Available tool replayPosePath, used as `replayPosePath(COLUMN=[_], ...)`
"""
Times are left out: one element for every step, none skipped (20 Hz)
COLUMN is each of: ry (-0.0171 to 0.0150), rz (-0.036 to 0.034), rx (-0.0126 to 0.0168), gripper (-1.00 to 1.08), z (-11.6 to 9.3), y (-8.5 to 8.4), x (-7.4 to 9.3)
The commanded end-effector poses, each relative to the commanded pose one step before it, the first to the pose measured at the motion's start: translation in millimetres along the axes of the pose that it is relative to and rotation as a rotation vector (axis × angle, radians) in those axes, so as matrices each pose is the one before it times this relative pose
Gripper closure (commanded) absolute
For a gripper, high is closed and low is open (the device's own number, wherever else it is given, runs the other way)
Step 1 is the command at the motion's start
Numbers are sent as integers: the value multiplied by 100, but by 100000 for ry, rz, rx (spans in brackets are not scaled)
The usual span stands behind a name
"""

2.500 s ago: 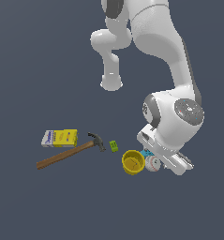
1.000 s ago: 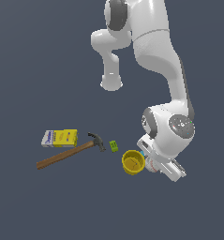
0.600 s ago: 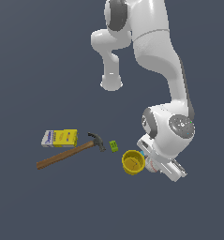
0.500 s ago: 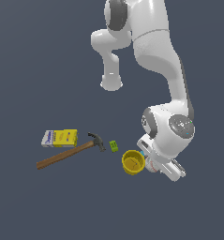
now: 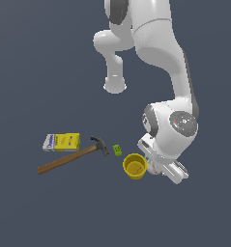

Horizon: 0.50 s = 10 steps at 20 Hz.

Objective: Pick up a designated object from a clutter of objects.

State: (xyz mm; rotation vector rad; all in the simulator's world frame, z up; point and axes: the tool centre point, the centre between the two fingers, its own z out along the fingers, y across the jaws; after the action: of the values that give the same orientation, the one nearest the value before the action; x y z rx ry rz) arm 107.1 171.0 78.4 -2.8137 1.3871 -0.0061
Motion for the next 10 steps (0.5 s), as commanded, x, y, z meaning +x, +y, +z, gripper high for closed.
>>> replayPosePath(ry=[144,0,-43,0,-43,-43,0,-42,-41,0], rz=[149,0,6,0,6,6,0,6,6,0], rx=[343,0,-23,0,-23,-23,0,-25,-26,0], gripper=[108,108,108,108,108,108,108,108,108,108], z=[-1586,-691,-728,-819,-856,-911,-987,-995,-998,-1026], y=[688,372,405,440,471,500,527,542,542,543], x=[886,361,401,427,468,497,514,541,543,534])
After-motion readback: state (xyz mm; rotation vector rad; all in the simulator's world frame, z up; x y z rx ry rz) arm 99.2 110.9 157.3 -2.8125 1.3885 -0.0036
